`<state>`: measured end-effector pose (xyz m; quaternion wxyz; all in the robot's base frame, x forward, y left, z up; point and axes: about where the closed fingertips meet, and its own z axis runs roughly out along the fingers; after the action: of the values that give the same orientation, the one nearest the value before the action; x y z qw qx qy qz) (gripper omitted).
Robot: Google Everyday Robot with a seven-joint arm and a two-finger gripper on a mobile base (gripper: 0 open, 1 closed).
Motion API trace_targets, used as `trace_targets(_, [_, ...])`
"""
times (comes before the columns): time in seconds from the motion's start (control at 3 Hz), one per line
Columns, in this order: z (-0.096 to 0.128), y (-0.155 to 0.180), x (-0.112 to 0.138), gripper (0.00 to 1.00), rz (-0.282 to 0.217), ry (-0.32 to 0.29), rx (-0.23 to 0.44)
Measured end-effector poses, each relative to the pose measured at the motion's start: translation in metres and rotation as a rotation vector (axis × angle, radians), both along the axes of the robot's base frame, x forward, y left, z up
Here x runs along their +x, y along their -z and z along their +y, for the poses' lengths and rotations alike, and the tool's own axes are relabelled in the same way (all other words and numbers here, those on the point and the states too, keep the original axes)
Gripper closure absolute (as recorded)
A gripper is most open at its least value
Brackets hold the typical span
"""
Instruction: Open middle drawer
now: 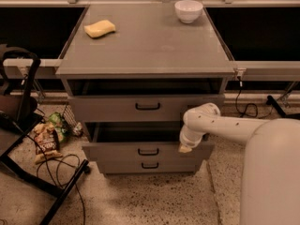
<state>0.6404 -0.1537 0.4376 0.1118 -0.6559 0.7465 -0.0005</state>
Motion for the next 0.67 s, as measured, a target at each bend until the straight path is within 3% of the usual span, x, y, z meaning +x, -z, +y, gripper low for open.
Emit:
trace_targets(0.33, [-0.002, -0.003, 0.0, 0.93, 0.001, 0.002, -0.003])
trace_targets(0.67, [-0.02, -0.011, -0.017, 1.0, 0.024, 0.039, -0.02])
